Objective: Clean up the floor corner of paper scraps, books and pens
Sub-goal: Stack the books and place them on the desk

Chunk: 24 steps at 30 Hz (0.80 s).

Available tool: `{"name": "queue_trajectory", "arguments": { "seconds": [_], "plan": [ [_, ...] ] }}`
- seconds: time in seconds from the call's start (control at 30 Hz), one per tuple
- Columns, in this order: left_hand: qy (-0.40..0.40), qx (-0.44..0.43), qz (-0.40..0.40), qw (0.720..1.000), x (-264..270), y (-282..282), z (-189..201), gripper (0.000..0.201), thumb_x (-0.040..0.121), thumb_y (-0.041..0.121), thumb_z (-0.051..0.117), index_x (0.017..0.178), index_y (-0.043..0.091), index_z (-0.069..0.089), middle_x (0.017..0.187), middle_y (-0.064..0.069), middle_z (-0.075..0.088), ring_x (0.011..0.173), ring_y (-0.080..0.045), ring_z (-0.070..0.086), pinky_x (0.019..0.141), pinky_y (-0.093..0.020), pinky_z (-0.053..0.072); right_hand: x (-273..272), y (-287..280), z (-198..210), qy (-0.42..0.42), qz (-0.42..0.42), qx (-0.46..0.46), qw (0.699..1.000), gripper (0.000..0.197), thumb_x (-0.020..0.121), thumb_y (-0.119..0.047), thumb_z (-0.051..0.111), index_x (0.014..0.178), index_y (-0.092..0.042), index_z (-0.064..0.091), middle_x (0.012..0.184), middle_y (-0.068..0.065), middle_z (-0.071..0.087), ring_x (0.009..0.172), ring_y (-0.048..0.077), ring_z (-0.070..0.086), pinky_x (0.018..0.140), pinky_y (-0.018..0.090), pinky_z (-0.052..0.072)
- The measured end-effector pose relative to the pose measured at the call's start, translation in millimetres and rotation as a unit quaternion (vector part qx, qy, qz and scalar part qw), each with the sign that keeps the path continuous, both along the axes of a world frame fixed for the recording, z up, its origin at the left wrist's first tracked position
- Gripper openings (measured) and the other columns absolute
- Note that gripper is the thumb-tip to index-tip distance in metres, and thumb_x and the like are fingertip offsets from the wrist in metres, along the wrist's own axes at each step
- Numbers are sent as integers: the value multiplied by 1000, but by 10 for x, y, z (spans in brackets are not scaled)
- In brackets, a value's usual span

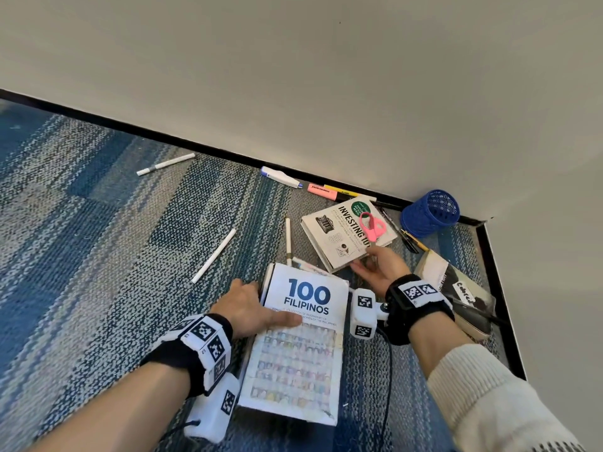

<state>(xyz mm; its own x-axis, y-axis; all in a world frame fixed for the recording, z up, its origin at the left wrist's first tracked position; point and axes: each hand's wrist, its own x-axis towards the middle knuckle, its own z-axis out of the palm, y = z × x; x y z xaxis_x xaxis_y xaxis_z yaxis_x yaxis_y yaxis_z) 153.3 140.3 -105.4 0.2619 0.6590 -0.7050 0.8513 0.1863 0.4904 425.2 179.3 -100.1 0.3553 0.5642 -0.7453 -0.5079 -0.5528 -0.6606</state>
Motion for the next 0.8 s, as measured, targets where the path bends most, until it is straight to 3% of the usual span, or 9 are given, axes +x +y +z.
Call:
{"name": "queue_trajectory", "arguments": {
  "seconds": [0.07, 0.17, 0.27, 0.33, 0.4, 0.47, 0.53, 0.63, 0.8],
  "plan": [
    [-4, 4, -1, 1000, -3, -8, 25, 114, 33, 94, 59, 127, 29, 57, 124, -3, 38, 118, -27, 47, 108, -50, 39, 60, -9, 47, 36, -16, 31, 999, 10, 93, -7, 57, 104, -7, 58, 103, 13, 65, 94, 25, 63, 80, 40, 59],
    [-7, 5, 5, 1000, -5, -30, 15, 123, 30, 97, 57, 130, 27, 55, 126, -4, 38, 120, -29, 48, 108, -52, 39, 63, -7, 101, 25, 39, -2, 999, 24, 89, -12, 66, 111, -8, 59, 110, 15, 66, 100, 28, 65, 69, 37, 62],
    [2, 6, 14, 1000, 1, -52, -16, 142, 26, 102, 52, 143, 22, 44, 144, -9, 31, 130, -33, 45, 109, -53, 38, 28, 27, 54, -106, 126, -80, 983, 40, 89, -27, 67, 121, -6, 53, 110, 16, 61, 99, 30, 62, 85, 45, 57],
    [1, 10, 16, 1000, 4, -63, -31, 144, 27, 102, 52, 145, 20, 41, 148, -9, 28, 132, -33, 43, 109, -53, 38, 98, 63, 8, -313, 189, -115, 924, 49, 92, -37, 60, 127, -5, 52, 111, 16, 61, 106, 34, 59, 95, 46, 51],
    [-6, 21, 19, 1000, -11, -76, -29, 140, 28, 102, 53, 142, 21, 43, 143, -6, 34, 126, -30, 48, 107, -52, 41, 251, 111, -4, -488, 260, -125, 824, 56, 95, -40, 53, 138, -6, 44, 135, 20, 50, 123, 37, 49, 103, 42, 40],
    [-7, 45, 21, 999, -33, -80, -68, 132, 29, 103, 52, 135, 24, 46, 132, 0, 44, 115, -22, 56, 100, -49, 47, 424, 186, -23, -573, 316, -113, 747, 57, 97, -35, 49, 145, -8, 35, 145, 21, 37, 132, 37, 40, 106, 42, 34],
    [-11, 62, 17, 998, -52, -74, -112, 123, 30, 104, 51, 126, 27, 47, 124, 5, 53, 104, -15, 60, 95, -46, 51, 565, 284, -57, -591, 367, -104, 711, 53, 99, -28, 46, 146, -7, 33, 147, 20, 37, 133, 36, 40, 106, 41, 34],
    [-14, 57, 17, 998, -55, -24, -181, 123, 28, 104, 52, 124, 27, 45, 124, 5, 59, 102, -16, 62, 94, -46, 51, 634, 401, -114, -565, 419, -118, 701, 45, 100, -23, 45, 140, -3, 41, 141, 23, 46, 128, 37, 46, 104, 40, 36],
    [14, 57, 14, 998, -53, -24, -125, 140, 26, 105, 49, 140, 25, 35, 139, 3, 52, 115, -19, 57, 99, -49, 47, 664, 511, -247, -533, 372, -144, 746, 56, 90, -42, 58, 131, -4, 53, 130, 24, 56, 116, 38, 54, 98, 42, 45]
  ]
}}
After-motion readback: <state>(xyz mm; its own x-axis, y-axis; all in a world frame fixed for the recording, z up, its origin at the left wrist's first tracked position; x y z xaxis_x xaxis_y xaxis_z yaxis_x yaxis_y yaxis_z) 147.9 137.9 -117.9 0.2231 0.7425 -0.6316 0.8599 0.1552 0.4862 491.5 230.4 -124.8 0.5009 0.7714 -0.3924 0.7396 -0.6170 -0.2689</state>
